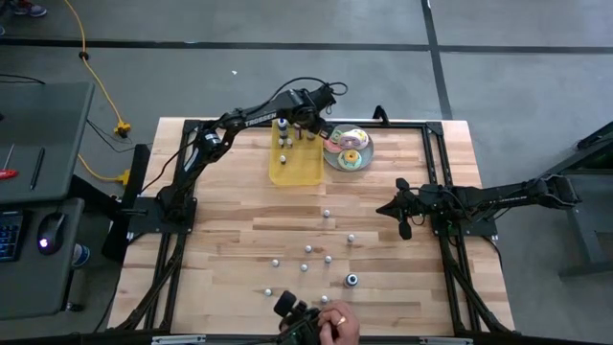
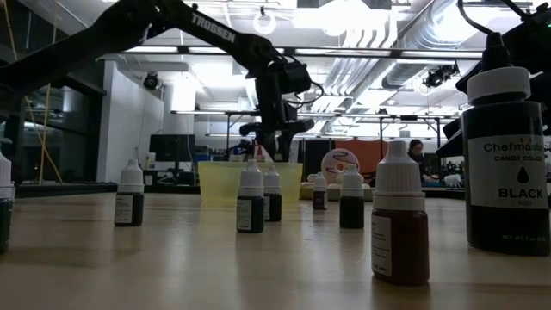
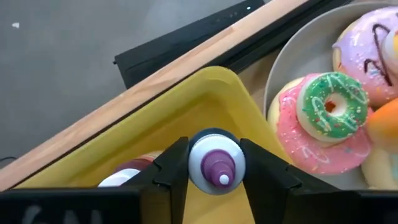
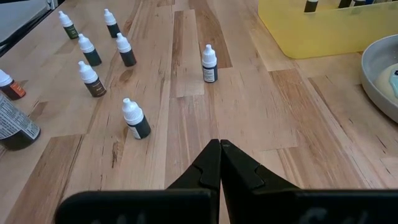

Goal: Pick & Place food coloring
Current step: Put the big purple food coloring bottle into the bin

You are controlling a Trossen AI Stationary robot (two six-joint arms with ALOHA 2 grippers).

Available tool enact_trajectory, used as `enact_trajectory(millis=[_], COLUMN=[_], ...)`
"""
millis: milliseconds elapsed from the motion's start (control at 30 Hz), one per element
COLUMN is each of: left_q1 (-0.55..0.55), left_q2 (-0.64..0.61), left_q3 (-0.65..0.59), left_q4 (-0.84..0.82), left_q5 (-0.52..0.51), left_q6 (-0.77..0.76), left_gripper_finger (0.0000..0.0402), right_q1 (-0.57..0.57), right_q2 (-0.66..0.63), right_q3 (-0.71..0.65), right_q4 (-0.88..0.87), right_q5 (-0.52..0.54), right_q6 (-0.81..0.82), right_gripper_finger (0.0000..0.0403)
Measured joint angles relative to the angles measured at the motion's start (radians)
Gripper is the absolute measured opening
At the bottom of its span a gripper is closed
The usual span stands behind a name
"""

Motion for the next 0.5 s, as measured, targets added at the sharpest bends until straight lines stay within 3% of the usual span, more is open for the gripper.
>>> enact_trajectory(millis=[200, 500], left_q1=[0.006, 0.007], left_q2=[0.0, 0.0], left_q3=[0.0, 0.002], left_q4=[0.007, 0.032], left_q5=[0.001, 0.005], left_q6=[0.014, 0.043], left_gripper_finger=[0.0164, 0.0169], right_q1=[0.0, 0.0], right_q2=[0.0, 0.0], right_q3=[0.0, 0.0], right_q4=[0.0, 0.0], right_q5=[0.0, 0.0], right_q6=[0.0, 0.0], right_gripper_finger=[0.0, 0.0])
